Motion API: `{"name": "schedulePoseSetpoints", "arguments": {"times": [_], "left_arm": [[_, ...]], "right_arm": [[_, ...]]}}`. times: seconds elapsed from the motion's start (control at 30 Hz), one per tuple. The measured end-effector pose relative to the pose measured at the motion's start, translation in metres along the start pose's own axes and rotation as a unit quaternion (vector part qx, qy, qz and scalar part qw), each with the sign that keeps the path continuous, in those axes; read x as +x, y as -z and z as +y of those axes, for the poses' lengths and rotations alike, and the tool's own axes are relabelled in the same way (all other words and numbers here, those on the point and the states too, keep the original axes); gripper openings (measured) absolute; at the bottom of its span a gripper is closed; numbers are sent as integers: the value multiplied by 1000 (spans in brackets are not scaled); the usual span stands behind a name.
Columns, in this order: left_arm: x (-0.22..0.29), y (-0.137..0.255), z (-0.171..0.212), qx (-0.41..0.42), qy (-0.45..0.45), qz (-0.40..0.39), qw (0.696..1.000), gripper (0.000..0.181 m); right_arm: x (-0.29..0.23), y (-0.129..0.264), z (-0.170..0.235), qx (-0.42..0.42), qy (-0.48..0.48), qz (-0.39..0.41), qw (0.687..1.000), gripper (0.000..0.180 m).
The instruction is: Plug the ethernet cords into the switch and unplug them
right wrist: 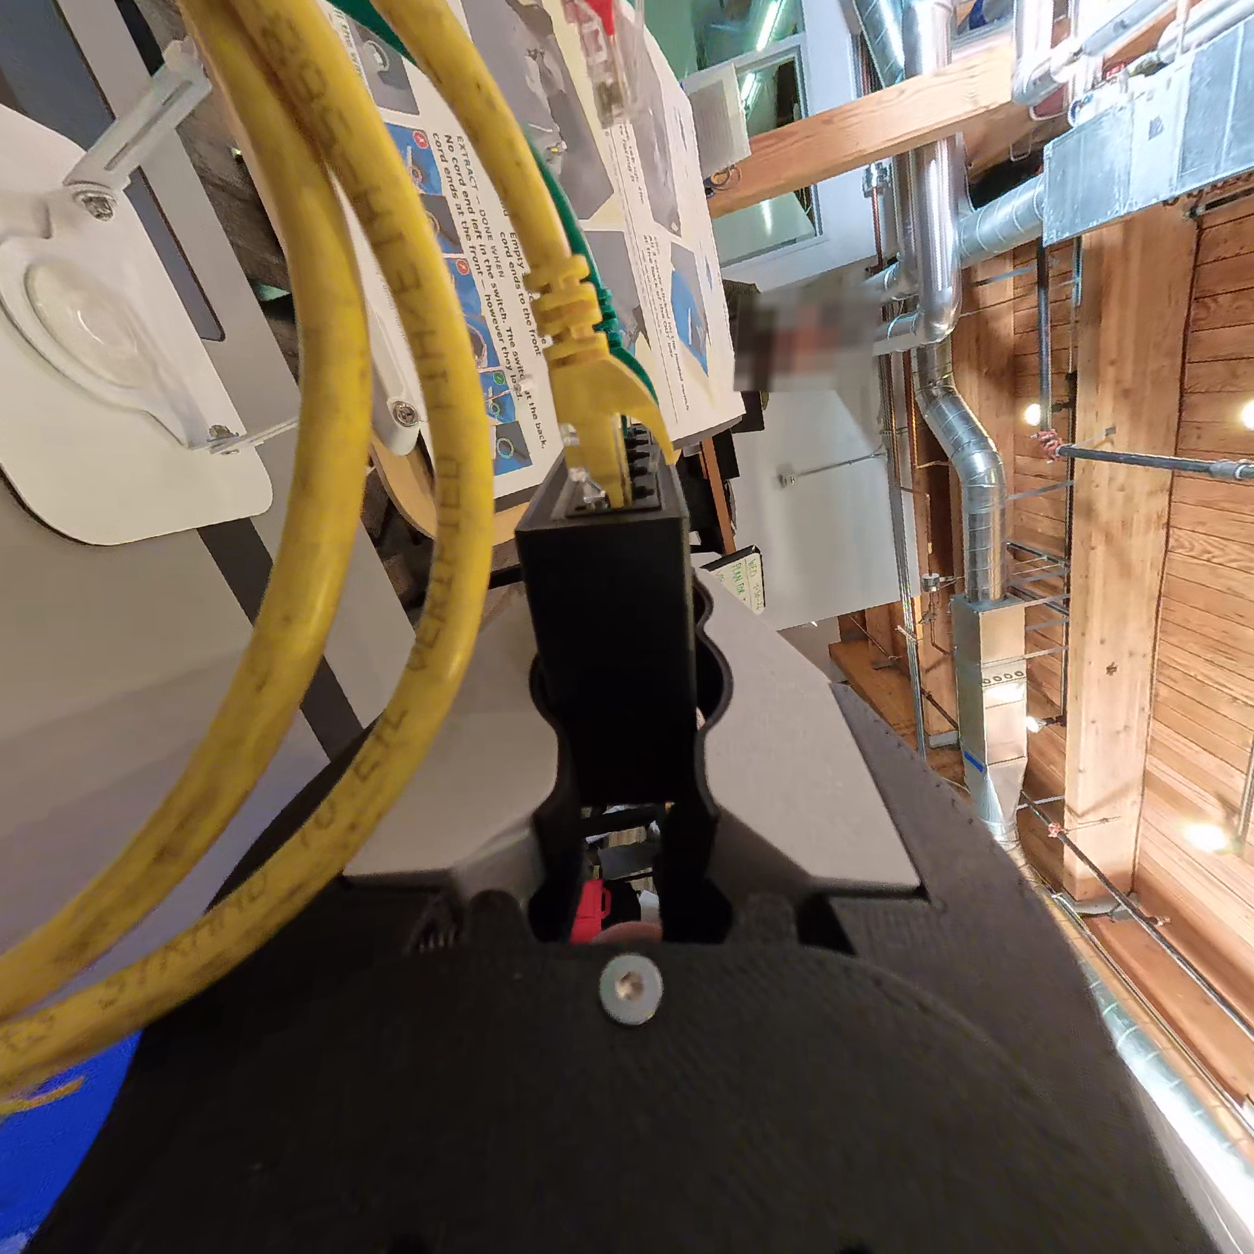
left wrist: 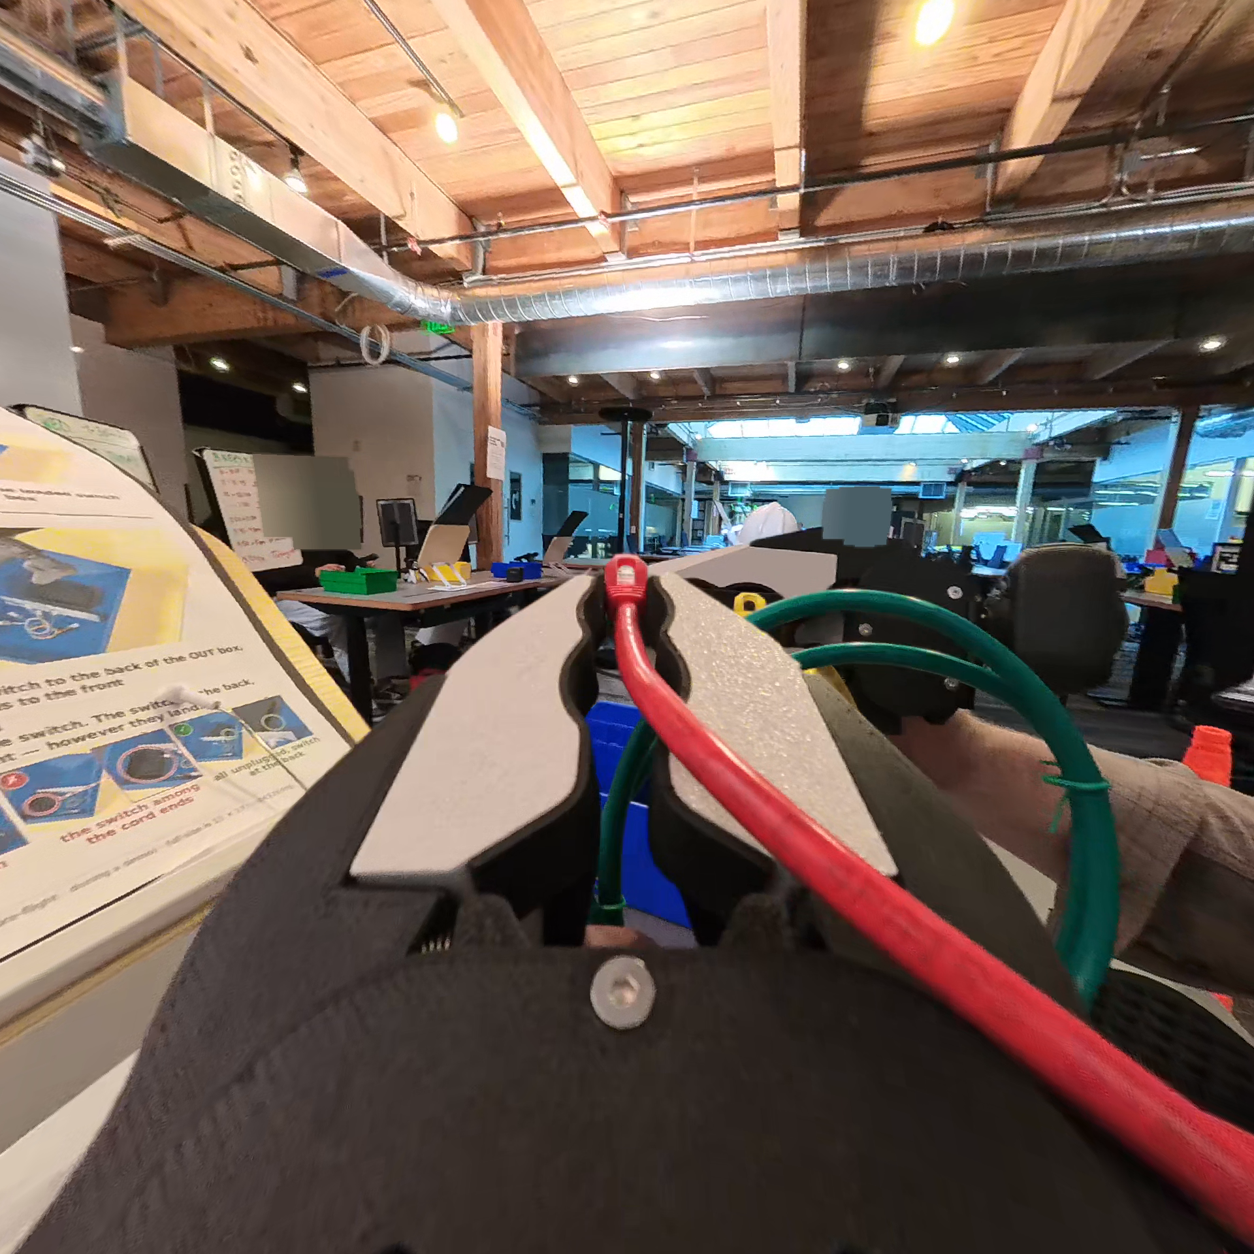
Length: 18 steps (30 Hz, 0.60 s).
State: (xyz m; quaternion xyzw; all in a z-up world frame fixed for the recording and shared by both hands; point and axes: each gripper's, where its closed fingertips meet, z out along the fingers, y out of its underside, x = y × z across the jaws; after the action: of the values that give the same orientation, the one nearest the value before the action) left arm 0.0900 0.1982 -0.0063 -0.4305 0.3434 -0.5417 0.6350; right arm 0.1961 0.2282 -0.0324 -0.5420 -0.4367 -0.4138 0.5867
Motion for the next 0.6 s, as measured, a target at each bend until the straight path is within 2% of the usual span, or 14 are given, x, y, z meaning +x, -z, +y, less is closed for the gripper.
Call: {"name": "schedulePoseSetpoints", "arguments": {"times": [0.07,0.37,0.6], "left_arm": [[3,-1,1,-3,8,13,1000,13],[5,-10,14,-47,6,-20,999,12],[9,-13,11,-59,-9,-39,997,12]], "right_arm": [[0,0,1,3,-5,-2,1000,31],[-7,-7,11,21,-22,-19,999,31],[3,-11,1,56,-10,-16,998,33]]}}
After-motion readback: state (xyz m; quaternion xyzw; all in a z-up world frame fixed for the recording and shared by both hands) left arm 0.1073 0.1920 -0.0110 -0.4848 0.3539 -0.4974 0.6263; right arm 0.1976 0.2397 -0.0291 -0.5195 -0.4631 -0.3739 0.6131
